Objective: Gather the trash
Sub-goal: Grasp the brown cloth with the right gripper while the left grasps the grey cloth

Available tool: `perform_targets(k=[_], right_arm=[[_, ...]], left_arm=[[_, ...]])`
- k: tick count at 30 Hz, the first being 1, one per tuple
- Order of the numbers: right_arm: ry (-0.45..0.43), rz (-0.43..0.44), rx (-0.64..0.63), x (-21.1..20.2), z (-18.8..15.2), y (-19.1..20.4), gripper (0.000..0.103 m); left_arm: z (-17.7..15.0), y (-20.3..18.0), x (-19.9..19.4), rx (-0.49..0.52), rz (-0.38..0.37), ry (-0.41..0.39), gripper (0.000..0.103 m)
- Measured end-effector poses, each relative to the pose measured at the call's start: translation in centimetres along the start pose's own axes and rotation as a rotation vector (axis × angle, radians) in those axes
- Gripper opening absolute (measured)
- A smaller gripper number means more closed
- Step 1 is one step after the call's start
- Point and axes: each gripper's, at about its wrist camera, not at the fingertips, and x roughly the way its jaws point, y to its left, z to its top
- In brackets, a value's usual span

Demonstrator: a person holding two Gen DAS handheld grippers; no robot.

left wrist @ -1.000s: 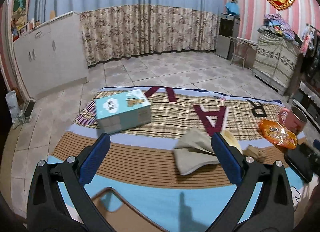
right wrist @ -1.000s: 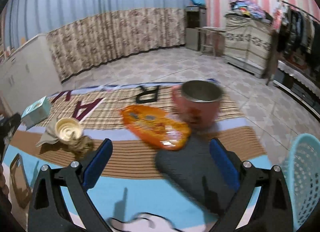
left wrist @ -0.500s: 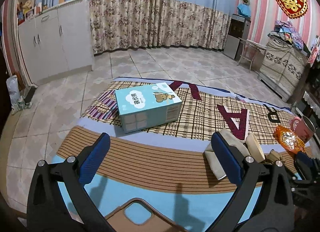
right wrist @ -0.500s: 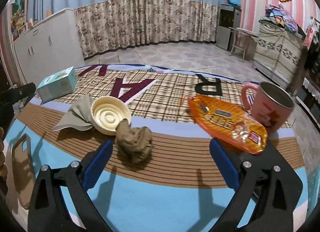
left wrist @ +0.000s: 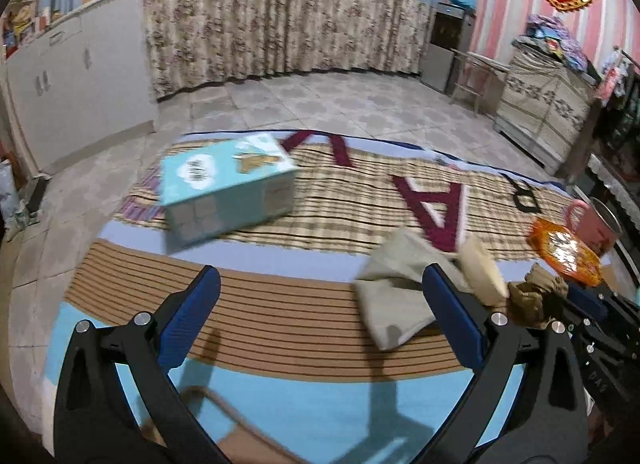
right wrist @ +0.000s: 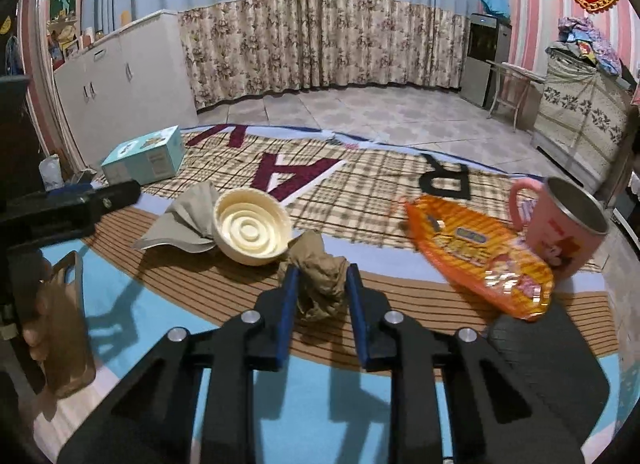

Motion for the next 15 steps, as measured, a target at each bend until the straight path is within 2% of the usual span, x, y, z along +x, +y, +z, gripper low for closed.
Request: perform_targets(k=[4, 6, 10, 12, 13, 15], right_arm=[[-0.01, -0.022, 0.037, -1.5, 0.0, -2.3, 0.025], [-0.014, -0.045, 0.058, -2.4, -0.2, -3.9, 0.025], [-0.018, -0.073, 0.112, -3.7, -0.7, -6.8, 0.025], [-0.015, -0.081, 0.131, -3.7, -1.0, -7.7, 0.025], [-0.01, -0.082, 0.143, -3.5, -1.2, -8.2, 0.025], [0.001, -0.083, 0.16, -3.1, -1.5, -8.8, 0.025]], left_arm=[[-0.4, -2.4, 1.0, 0.058, -0.004, 0.034, 0.097], [-0.7, -3.4, 1.7, 0.08, -0.025, 0.07, 0.089], [-1.4, -4.1, 3.1, 0.092, -0.041, 0.126, 0.081], [-1.6, -4.0, 3.6, 0.085, -0.069, 0.152, 0.064], [-1.7, -4.0, 3.7, 0.08, -0.097, 0.162, 0.06], [-1.8, -4.0, 3.7, 0.086, -0.097, 0.161, 0.054]])
